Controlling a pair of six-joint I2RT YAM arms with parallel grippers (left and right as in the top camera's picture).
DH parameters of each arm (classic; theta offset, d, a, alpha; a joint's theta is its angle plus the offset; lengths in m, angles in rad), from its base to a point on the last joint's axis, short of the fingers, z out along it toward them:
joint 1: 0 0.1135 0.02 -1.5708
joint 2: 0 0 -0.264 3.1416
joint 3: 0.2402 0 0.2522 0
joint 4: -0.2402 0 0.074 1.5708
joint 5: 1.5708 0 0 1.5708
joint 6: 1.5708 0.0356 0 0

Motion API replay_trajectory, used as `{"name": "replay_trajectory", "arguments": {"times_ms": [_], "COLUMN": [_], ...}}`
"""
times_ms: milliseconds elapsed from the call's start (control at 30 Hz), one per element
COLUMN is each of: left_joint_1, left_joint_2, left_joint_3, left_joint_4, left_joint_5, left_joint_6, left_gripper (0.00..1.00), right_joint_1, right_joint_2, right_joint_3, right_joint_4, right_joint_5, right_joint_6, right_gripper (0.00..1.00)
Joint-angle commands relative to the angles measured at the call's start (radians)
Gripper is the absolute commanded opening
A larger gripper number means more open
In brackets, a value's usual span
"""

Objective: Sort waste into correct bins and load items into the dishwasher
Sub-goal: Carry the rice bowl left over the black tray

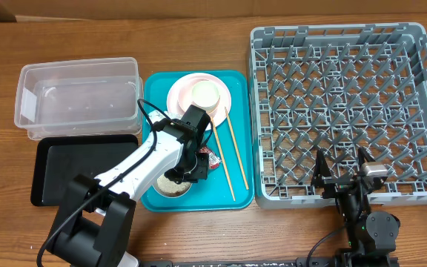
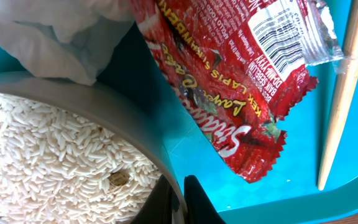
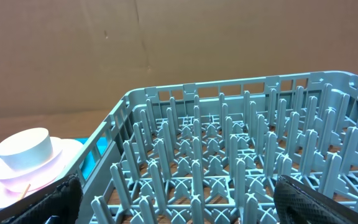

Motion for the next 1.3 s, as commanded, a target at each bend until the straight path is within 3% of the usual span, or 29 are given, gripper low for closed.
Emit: {"name": "replay_trajectory", "arguments": {"times_ms": [0, 567, 833, 1033, 1267], "left_joint_1": [-0.002, 0.060, 0.311, 0.534, 0.737], "left_joint_2": [0.010, -0.154, -0.249, -0.257, -0.256], "left_joint_3": [0.012, 0.231, 0.245, 0.245, 0.244], "left_joint_4": [-0.019, -0.303, -0.353, -0.382, -0.381], "left_joint_5": [0.025, 0.016, 0.016, 0.003, -0.034], "left_joint_6": [-0.006, 0.026, 0.061, 0.132, 0.133], "left_gripper": [0.04, 0.04, 0.04, 0.04, 0.04], "right_joint_1": [-0.003, -0.003, -0.003, -0.003, -0.004], "right_joint_2": [-0.009, -0.009, -0.009, -0.009, -0.009], "right_joint_3": [-0.010, -0.010, -0.010, -0.010, -0.010], "right_joint_4": [0.007, 0.007, 0.007, 0.007, 0.007], "right_joint_5": [0.006, 0.006, 0.006, 0.006, 0.006], "right_joint_6": [0.007, 0.007, 0.007, 0.007, 0.007], "right_gripper": [1.00, 1.00, 1.00, 1.00, 1.00]}}
